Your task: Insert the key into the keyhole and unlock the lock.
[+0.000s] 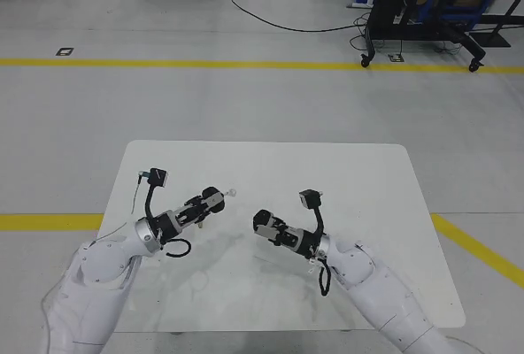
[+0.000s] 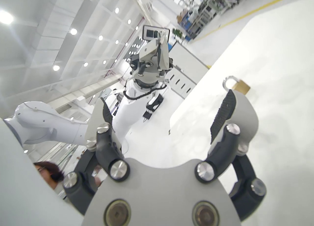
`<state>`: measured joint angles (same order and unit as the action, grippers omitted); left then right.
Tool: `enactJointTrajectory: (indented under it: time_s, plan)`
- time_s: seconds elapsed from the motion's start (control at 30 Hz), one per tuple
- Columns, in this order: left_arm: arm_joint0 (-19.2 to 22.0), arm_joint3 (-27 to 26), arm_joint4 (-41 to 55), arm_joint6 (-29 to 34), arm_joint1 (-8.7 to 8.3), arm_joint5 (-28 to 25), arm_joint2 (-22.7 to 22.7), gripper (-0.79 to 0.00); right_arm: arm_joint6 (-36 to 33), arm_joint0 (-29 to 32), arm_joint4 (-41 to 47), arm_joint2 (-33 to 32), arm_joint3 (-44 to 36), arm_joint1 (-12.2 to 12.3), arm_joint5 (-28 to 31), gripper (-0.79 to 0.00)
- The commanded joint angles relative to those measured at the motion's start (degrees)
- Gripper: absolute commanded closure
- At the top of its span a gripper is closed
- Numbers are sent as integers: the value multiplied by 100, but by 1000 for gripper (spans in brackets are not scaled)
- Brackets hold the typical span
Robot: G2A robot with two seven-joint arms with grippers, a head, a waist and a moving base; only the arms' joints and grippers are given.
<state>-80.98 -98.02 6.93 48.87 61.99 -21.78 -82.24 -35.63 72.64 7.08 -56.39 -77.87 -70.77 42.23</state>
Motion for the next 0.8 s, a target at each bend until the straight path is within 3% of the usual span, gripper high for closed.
enactJointTrajectory:
  time_s: [0.0,0.1,0.17,0.2,0.23,0.77]
  plan:
    - [-21,-73,-427,377,-35,-23,-10,0,-955,15,325,-182,-102,97,-186,-785]
    - [-22,-185,-363,1046,-79,-76,73,0,-1396,102,448,-402,-281,197,-339,-751]
    - [-22,-222,-343,1400,-102,-139,157,0,-1583,165,566,-472,-401,237,-401,-557]
    - [-17,-220,-300,1466,-108,-172,183,0,-1663,191,633,-490,-449,252,-430,-511]
    - [-7,-199,-338,1422,-111,-182,190,0,-1734,210,690,-495,-486,263,-473,-385]
    - [112,-120,-382,1415,-145,-222,623,0,-1588,19,533,-195,-326,238,-530,-339]
